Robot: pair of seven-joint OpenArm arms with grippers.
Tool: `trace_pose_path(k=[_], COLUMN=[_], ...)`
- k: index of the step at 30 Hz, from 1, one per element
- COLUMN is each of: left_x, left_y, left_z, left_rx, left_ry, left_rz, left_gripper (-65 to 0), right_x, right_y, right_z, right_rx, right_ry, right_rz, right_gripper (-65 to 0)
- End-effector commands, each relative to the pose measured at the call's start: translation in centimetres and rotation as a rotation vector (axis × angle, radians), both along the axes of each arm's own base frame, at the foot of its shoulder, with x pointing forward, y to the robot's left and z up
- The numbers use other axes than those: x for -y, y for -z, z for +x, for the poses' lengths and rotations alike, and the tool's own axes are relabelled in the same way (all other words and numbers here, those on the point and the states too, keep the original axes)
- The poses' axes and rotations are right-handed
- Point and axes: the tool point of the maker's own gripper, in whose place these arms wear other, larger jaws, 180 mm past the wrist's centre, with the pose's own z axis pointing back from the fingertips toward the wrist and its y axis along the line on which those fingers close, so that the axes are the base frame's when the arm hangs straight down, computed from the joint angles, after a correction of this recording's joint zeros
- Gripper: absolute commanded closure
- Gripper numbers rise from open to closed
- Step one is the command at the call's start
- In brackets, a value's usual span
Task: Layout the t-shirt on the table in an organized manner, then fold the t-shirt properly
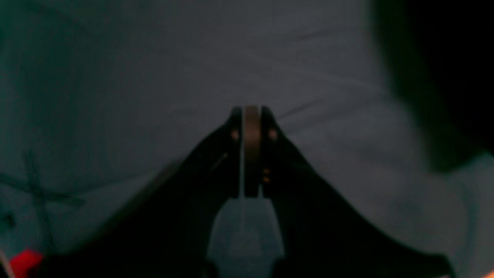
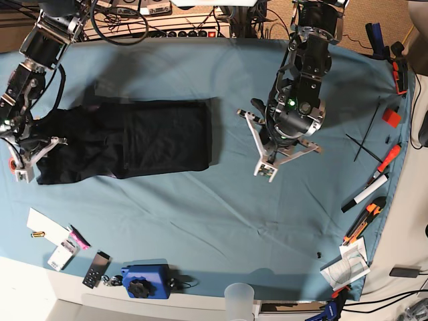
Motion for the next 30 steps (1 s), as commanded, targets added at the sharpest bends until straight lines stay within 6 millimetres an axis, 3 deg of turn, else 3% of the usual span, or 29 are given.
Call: trace_pose_path(k=[1,6,12,16,21,30], left_x=[-1.0,-4.1,-6.1,-6.4,-6.3,-6.3], left_y=[-1.1,-1.0,-1.3,-1.3,-1.4,-1.4], left_z=[0.9,1.2,1.6,1.6,1.6,1.7], left_rx=[0.051,0.063,0.076,0.077,0.079,0.083], left_ry=[-0.028,-0.083,-0.135,-0.142,-0.141,-0.14], left_rz=[0.026,0.096,0.104,0.104,0.104,0.103], left_gripper=[0.0,0.0,0.0,0.0,0.0,0.0], right_x=[0.1,-3.7,-8.8,-12.0,-15.6,-21.5], right_y=[-3.0,-5.8,-4.8,-4.8,-6.5,-4.3], right_z=[1.0,0.1,-1.8,-2.2,-1.9,-0.9], right_rx=[0.091,0.177,0.194,0.233,0.315,0.254], right_ry=[-0.027,-0.141,-0.221,-0.282,-0.38,-0.53], right_rz=[-0.03,-0.053,-0.013,0.02,0.086,0.014], right_gripper=[0.0,0.0,0.0,0.0,0.0,0.0])
